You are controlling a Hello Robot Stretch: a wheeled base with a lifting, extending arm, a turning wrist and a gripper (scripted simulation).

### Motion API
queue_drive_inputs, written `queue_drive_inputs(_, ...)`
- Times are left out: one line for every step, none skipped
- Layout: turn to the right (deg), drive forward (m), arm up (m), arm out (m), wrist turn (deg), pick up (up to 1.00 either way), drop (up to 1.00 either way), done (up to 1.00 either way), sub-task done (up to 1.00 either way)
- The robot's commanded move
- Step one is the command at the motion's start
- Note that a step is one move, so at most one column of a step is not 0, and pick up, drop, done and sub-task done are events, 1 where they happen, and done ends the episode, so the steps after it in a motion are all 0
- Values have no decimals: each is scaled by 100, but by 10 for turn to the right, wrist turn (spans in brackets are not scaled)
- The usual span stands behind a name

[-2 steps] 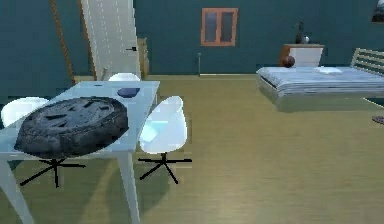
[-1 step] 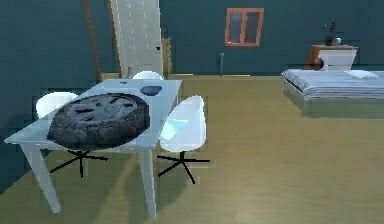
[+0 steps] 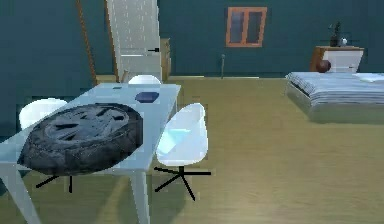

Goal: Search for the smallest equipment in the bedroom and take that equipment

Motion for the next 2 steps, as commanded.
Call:
queue_drive_inputs(-450, 0, 0, 0, 0, 0, 0, 0, 0)
queue_drive_inputs(450, 0, 0, 0, 0, 0, 0, 0, 0)
